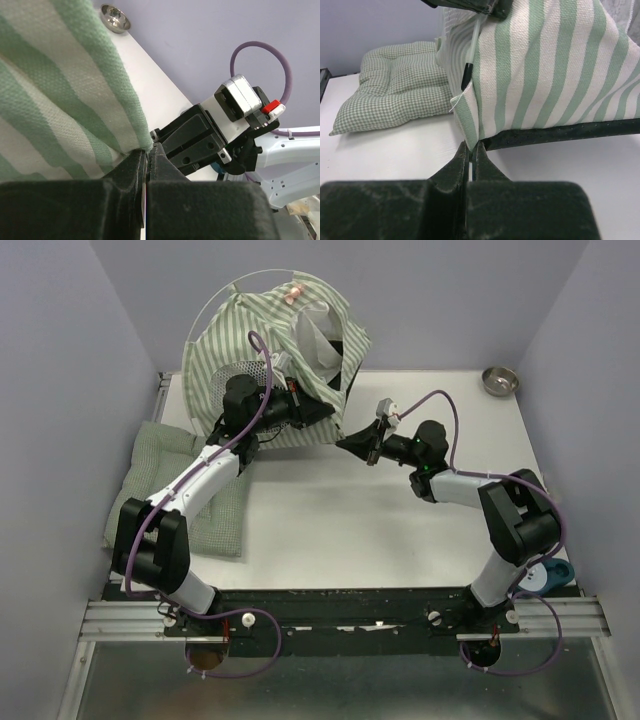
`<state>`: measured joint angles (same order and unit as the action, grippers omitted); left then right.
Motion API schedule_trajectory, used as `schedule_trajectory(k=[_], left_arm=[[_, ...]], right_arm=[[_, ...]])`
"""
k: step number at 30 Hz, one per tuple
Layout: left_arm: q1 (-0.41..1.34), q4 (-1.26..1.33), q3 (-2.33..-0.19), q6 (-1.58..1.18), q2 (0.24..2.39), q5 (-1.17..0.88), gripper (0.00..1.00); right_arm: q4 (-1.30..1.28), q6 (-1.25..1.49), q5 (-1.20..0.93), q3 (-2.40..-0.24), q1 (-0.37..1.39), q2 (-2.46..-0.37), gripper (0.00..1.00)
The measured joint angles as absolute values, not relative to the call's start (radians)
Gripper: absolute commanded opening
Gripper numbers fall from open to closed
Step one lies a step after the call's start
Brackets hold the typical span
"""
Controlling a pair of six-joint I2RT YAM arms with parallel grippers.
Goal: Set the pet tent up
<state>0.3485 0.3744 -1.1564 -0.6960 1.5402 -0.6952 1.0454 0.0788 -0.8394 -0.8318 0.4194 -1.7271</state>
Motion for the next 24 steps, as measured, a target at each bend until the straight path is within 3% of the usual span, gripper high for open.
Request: schedule_trajectory(k=[24], left_arm=[[0.356, 0.326, -1.166, -0.688, 1.543, -0.665, 0.0]], right_arm=[[1.045, 0.002, -0.859, -0.81, 0.446, -1.718, 0.01]])
